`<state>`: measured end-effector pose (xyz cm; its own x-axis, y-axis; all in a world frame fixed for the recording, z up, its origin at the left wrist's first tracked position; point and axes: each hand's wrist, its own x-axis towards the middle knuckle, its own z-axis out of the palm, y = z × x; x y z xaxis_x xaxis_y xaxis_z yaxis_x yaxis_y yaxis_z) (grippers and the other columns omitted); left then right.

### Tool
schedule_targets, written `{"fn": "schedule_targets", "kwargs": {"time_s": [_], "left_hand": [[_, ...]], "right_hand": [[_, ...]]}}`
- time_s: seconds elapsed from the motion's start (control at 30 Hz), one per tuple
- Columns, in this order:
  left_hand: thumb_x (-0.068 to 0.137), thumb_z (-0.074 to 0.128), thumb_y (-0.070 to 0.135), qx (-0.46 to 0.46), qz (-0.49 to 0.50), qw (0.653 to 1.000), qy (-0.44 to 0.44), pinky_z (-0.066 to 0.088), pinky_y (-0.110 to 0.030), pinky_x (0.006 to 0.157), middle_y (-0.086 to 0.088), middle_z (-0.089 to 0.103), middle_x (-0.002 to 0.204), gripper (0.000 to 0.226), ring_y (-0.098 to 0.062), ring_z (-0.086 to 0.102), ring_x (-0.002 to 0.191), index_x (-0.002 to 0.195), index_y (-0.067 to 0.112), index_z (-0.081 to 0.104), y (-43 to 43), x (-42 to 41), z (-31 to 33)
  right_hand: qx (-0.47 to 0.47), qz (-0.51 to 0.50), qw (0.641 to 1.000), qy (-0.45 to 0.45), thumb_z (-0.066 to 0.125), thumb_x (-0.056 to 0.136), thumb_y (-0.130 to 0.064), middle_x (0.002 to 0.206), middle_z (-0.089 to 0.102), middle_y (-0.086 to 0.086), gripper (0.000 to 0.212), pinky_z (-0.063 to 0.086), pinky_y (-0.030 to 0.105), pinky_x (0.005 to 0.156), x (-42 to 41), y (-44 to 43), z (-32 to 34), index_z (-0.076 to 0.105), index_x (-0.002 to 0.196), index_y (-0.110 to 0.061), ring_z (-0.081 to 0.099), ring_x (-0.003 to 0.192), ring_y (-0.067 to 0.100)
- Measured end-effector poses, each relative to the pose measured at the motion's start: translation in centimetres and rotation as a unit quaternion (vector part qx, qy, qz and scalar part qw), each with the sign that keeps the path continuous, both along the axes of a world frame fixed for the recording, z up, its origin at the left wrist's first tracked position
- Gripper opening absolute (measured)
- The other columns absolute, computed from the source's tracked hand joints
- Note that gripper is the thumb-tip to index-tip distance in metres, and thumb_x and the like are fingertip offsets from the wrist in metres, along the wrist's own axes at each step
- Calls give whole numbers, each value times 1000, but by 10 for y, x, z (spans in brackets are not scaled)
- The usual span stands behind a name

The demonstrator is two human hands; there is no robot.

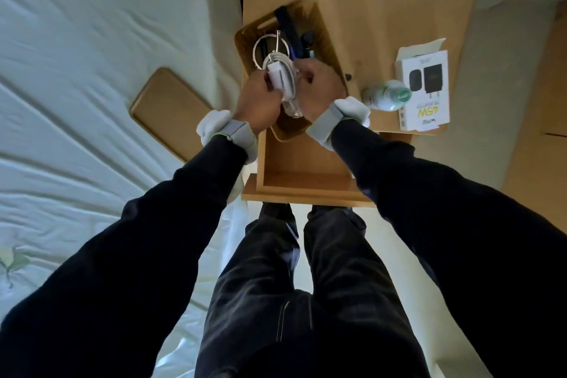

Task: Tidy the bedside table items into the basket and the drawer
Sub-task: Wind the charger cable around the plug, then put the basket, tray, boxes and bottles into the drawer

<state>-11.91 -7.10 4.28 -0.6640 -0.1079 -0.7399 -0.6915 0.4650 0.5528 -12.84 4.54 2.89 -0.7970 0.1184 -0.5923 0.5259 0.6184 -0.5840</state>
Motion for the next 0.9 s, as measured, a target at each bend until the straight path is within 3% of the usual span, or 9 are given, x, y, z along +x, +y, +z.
{"fn": "schedule_targets", "kwargs": {"time_s": [0.07,0.17,0.37,0.5,0.63,0.73,0.83,0.9], "left_hand": [[82,53,15,-52,16,999,1,56,-47,80,-6,69,93,23,-26,66,87,102,13,66,-2,-6,-10],[84,56,20,-150,60,986,41,50,-28,63,0,71,90,22,-18,66,81,106,20,59,-3,-10,-14],[87,58,27,-260,-19,957,126,45,-31,71,6,69,92,19,-18,60,82,106,24,58,3,-17,-12],[82,62,28,-245,5,954,172,49,-31,74,13,65,97,21,-10,59,84,102,26,57,3,-13,-12],[84,61,27,-221,59,943,240,33,-9,60,12,52,98,23,-3,49,72,106,19,58,-1,9,-18],[89,56,31,-200,128,939,250,40,-18,60,12,52,89,22,-2,48,67,105,16,56,-9,35,-29],[91,53,33,-163,238,942,173,49,-31,65,15,57,83,20,-9,57,72,104,18,54,-19,58,-53],[91,50,31,-168,265,942,118,49,-31,63,15,58,80,15,-17,61,74,102,21,53,-27,69,-69]], "right_hand": [[8,69,998,-11,40,90,-32,113,67,2,39,50,28,87,-2,-8,-18,61,123,-32,62,97,17],[-10,87,996,-22,38,94,-18,115,67,7,42,51,32,86,-5,-13,-27,60,128,-29,62,102,25],[-28,72,997,-22,37,99,-19,122,66,5,36,47,29,89,-13,-9,-40,56,130,-23,61,109,25],[-33,48,997,50,44,95,-16,122,66,-5,38,47,26,86,0,-2,-31,52,131,-24,62,107,18],[-43,74,993,85,49,88,-13,122,63,-8,38,49,26,77,17,10,-27,56,123,-26,65,96,16],[-55,70,990,106,51,86,-13,121,59,-11,34,51,24,71,32,14,-25,59,114,-29,66,88,7],[-44,80,989,117,51,87,-14,118,59,-8,27,47,16,65,42,18,-22,61,108,-28,64,86,5],[-34,83,987,131,51,87,-14,116,60,-6,25,51,24,69,48,21,-22,63,105,-26,63,91,10]]}}
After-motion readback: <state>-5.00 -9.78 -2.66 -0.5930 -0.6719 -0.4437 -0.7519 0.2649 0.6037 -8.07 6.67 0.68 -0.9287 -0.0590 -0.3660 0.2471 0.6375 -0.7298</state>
